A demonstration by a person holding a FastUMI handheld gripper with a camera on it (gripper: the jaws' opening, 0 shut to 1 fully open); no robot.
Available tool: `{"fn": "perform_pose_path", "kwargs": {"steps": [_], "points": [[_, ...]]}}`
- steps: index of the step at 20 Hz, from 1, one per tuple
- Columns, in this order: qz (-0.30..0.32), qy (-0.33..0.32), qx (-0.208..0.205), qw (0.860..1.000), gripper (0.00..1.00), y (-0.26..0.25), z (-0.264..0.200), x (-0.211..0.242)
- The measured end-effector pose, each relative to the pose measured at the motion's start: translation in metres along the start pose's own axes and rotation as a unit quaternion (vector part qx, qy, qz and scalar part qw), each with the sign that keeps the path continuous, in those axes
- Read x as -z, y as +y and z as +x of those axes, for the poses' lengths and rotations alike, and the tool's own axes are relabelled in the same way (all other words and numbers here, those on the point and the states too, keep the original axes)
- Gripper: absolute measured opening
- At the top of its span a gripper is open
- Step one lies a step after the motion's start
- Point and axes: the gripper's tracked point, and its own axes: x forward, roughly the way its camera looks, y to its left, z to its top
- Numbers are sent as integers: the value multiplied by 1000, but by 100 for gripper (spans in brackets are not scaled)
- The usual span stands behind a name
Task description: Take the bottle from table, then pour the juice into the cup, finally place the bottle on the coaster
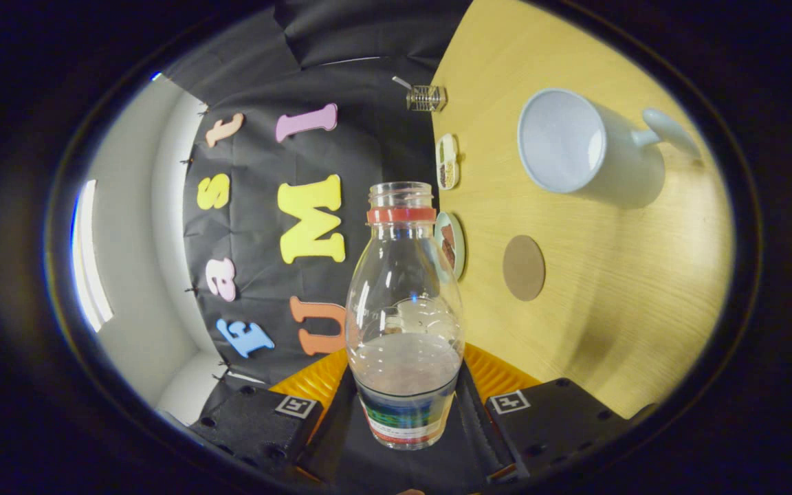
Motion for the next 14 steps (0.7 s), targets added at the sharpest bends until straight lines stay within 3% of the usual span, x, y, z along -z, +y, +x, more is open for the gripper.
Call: {"fn": "perform_pose_path", "kwargs": {"steps": [14], "points": [[80,-15,-9,997,77,-14,-2,-17]]}}
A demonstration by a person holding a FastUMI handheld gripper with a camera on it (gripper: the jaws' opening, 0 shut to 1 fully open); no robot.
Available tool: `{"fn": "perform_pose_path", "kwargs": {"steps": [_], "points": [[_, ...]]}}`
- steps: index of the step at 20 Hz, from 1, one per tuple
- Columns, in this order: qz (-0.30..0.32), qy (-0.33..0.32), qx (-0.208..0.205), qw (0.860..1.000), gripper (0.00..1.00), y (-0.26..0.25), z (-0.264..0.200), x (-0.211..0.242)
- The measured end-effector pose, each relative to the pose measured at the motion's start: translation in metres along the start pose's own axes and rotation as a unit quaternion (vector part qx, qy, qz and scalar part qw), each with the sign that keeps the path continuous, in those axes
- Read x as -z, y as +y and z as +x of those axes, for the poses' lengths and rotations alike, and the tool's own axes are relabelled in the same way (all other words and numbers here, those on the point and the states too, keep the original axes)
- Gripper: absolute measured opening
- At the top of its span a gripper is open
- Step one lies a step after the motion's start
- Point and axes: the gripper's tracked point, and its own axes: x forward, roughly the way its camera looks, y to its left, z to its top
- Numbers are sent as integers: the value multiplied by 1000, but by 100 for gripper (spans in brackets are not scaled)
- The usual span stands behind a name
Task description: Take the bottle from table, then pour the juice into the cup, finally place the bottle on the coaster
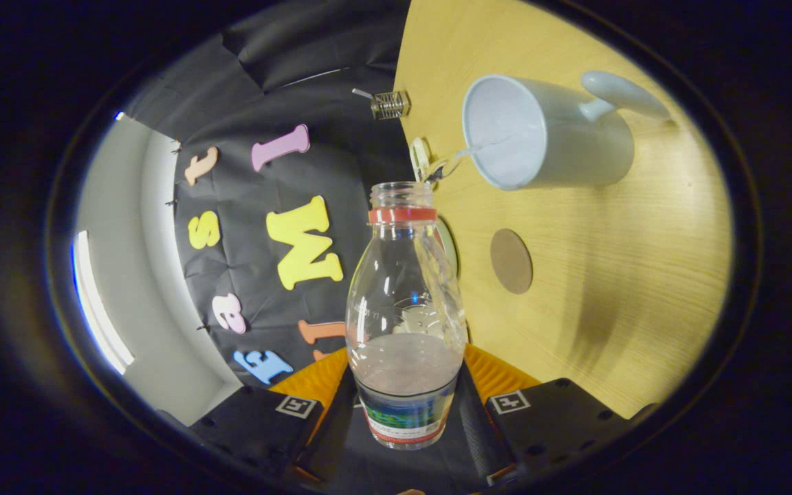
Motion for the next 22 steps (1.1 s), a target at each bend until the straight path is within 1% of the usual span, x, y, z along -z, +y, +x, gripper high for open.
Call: {"fn": "perform_pose_path", "kwargs": {"steps": [16,22], "points": [[29,4,-19,999,76,20,-3,-1],[39,9,-33,999,77,33,-5,3]]}}
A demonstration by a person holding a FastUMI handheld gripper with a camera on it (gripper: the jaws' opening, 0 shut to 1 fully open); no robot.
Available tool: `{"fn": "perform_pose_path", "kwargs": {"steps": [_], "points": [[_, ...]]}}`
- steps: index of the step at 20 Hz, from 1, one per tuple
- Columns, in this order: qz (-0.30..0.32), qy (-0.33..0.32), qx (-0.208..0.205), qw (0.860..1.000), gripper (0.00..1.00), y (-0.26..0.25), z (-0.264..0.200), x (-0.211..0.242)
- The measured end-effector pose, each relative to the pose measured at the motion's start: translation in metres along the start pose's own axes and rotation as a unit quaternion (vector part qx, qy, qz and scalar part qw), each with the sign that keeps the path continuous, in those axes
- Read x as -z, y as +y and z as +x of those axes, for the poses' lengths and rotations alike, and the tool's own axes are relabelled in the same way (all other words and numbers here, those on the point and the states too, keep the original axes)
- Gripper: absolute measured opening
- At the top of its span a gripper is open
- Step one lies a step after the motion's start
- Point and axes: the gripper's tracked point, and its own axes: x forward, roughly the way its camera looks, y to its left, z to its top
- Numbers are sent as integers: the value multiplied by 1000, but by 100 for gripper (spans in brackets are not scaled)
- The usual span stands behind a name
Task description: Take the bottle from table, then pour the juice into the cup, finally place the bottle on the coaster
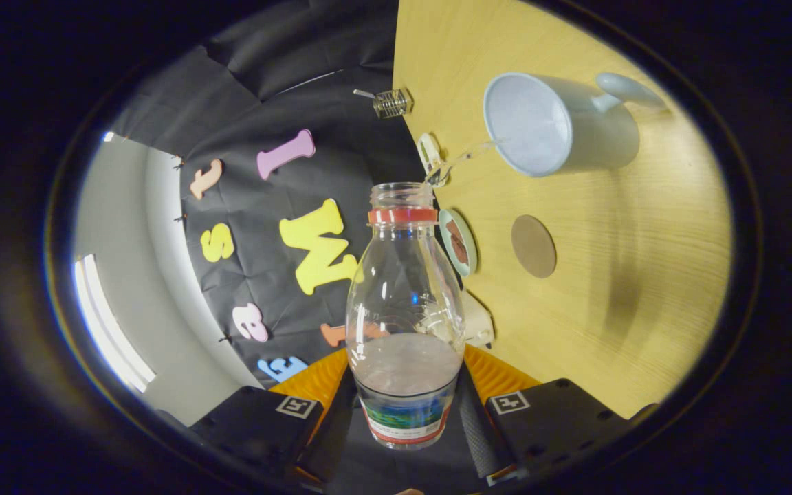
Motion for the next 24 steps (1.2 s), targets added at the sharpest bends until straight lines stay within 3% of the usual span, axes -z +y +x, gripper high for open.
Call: {"fn": "perform_pose_path", "kwargs": {"steps": [4,19,24], "points": [[6,3,-17,1000,76,22,3,5],[118,-9,-37,992,76,42,3,-10],[157,-1,-72,985,76,61,2,-10]]}}
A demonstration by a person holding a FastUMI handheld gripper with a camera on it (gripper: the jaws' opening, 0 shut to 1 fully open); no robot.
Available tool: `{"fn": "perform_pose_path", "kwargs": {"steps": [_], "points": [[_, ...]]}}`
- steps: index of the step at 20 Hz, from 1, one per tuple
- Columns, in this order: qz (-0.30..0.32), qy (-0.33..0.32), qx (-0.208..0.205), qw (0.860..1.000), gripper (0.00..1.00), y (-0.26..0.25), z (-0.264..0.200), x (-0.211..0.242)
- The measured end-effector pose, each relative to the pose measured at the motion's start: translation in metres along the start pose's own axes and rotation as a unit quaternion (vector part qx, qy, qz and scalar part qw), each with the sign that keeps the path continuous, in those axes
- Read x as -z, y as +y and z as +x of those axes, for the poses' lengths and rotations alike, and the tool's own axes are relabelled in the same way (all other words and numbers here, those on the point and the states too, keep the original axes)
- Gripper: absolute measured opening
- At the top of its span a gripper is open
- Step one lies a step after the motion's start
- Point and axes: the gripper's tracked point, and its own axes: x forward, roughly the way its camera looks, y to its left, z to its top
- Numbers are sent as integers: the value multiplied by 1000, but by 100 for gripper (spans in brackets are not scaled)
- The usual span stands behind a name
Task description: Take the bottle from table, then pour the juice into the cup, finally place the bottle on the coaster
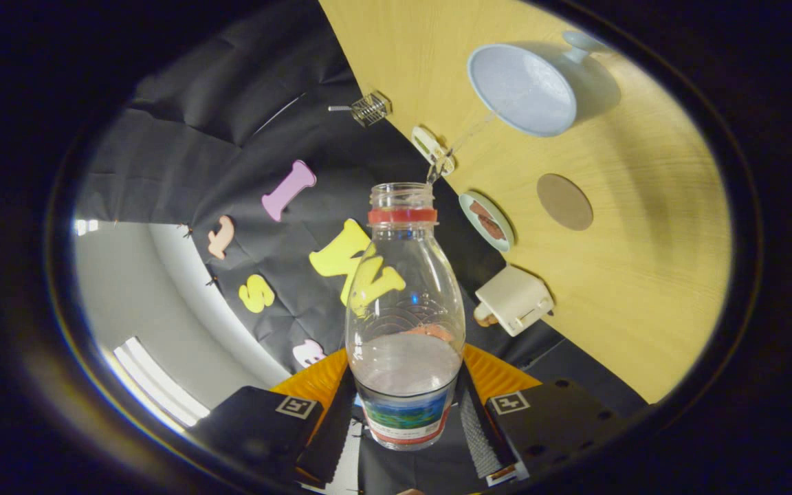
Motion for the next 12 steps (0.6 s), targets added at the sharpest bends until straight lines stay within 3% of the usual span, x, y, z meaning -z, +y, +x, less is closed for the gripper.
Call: {"fn": "perform_pose_path", "kwargs": {"steps": [12], "points": [[31,1,-21,999,76,13,-7,3]]}}
